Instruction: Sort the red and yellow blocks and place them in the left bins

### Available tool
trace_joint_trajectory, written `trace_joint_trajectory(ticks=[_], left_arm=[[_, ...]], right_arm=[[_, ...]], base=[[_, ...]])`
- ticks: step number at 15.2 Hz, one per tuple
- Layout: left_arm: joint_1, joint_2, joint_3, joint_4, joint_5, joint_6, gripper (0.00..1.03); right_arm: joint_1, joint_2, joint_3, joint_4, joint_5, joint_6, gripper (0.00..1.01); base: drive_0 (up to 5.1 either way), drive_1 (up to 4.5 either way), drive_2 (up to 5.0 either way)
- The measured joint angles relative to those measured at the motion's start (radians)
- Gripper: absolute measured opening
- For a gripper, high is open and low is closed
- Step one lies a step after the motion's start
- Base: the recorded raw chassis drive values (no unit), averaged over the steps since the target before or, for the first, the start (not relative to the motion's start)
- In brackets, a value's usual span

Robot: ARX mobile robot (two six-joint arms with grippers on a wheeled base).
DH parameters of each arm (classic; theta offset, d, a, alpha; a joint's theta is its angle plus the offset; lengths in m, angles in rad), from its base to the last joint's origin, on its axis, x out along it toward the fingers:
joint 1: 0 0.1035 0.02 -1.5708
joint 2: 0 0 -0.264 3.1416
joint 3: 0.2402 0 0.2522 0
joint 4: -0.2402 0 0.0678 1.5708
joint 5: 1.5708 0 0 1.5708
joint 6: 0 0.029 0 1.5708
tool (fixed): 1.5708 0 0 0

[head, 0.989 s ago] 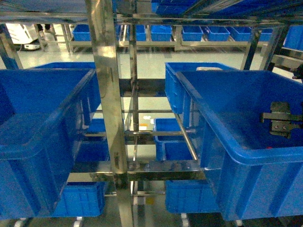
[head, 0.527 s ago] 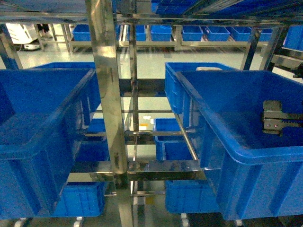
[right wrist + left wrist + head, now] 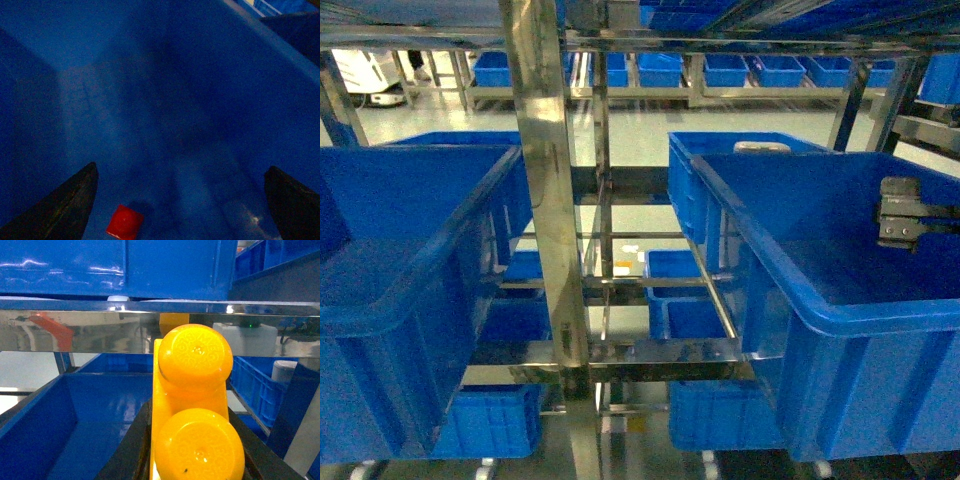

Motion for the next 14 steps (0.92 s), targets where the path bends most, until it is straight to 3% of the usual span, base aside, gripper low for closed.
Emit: trace_joint_trajectory(ticks=[3, 6, 12, 14], left_arm=[[0.0, 0.0, 0.0, 0.0, 0.0, 0.0, 0.26], [0.0, 0.0, 0.0, 0.0, 0.0, 0.0, 0.26], [0.0, -0.003, 0.0, 0.0, 0.0, 0.0, 0.26], [0.0, -0.003, 0.0, 0.0, 0.0, 0.0, 0.26]], right_arm=[[0.0, -0.051, 0.071, -0.002, -0.006, 0.0, 0.98], [0.001, -0.144, -0.008, 0.04, -0.003, -0.008, 0.98], [0.002, -0.148, -0.008, 0.042, -0.003, -0.008, 0.98], [0.022, -0.179, -0.055, 0.069, -0.005, -0.011, 0.98]], base=[[0.0, 0.0, 0.0], [0.0, 0.0, 0.0], [0.0, 0.0, 0.0], [0.0, 0.0, 0.0]])
